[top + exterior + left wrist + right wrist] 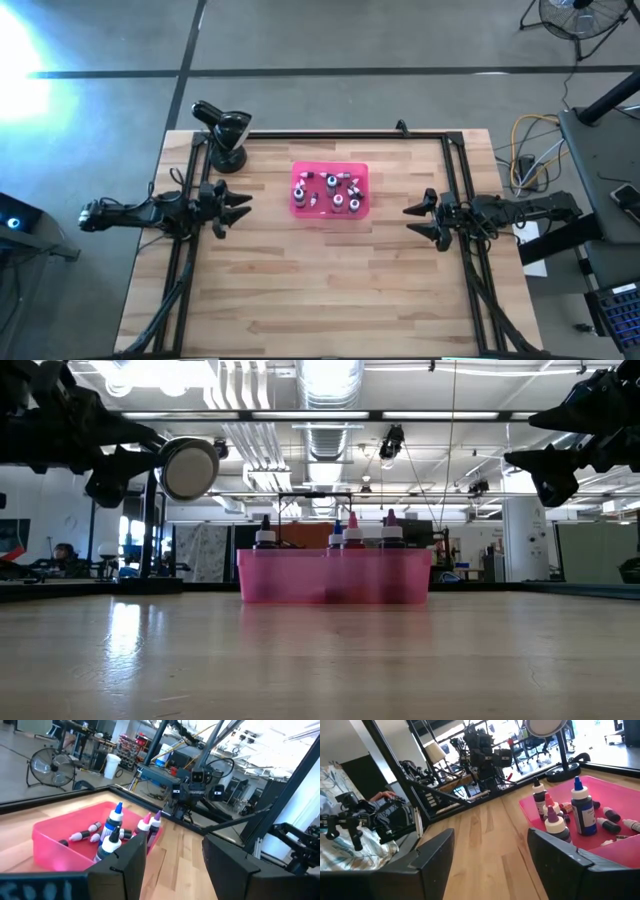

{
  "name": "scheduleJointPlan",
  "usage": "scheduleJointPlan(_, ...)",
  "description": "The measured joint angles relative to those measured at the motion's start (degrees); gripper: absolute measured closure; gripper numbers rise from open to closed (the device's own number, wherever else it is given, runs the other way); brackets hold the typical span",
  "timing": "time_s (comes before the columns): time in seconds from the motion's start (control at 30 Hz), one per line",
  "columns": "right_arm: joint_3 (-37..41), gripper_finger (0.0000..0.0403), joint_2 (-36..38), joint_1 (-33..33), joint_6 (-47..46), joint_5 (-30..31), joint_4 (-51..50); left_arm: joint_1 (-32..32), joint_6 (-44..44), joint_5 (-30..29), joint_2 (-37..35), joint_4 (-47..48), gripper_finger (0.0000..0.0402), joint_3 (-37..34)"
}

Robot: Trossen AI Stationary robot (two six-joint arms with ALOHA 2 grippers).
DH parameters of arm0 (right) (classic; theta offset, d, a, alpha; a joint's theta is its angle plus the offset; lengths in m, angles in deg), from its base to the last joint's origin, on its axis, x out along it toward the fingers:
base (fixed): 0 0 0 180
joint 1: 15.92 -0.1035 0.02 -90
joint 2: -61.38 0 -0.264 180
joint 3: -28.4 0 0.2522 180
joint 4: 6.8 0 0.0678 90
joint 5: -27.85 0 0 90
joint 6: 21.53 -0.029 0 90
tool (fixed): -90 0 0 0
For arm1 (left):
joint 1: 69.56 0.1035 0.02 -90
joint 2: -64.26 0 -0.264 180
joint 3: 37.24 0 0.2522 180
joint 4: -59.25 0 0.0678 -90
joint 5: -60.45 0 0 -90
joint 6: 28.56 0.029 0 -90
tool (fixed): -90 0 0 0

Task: Pick & Place food coloring
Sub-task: Return to Home Position

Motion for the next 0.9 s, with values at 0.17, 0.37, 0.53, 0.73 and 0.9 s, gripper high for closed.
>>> scheduleJointPlan(0.17, 0.00, 0.0161, 0.04, 0.00, 0.00, 0.00, 0.01, 0.00, -0.10, -0.01, 0.00, -2.17, 0.0232, -0.90)
scheduleJointPlan(0.37, 0.00, 0.0156, 0.07, 0.00, 0.00, 0.00, 0.00, 0.00, -0.08, 0.04, 0.43, -2.04, 0.0232, -0.90)
scheduleJointPlan(0.53, 0.00, 0.0151, 0.04, 0.00, 0.00, 0.00, 0.00, 0.00, -0.08, 0.03, 1.17, -2.05, 0.0232, -0.92)
scheduleJointPlan(0.73, 0.00, 0.0156, 0.00, 0.00, 0.00, 0.00, 0.00, 0.00, -0.07, 0.02, 1.29, -2.03, 0.0232, -0.94)
scheduleJointPlan(0.9, 0.00, 0.0161, 0.05, 0.01, 0.00, 0.01, 0.00, 0.00, -0.07, 0.00, 1.29, -2.01, 0.0232, -0.94)
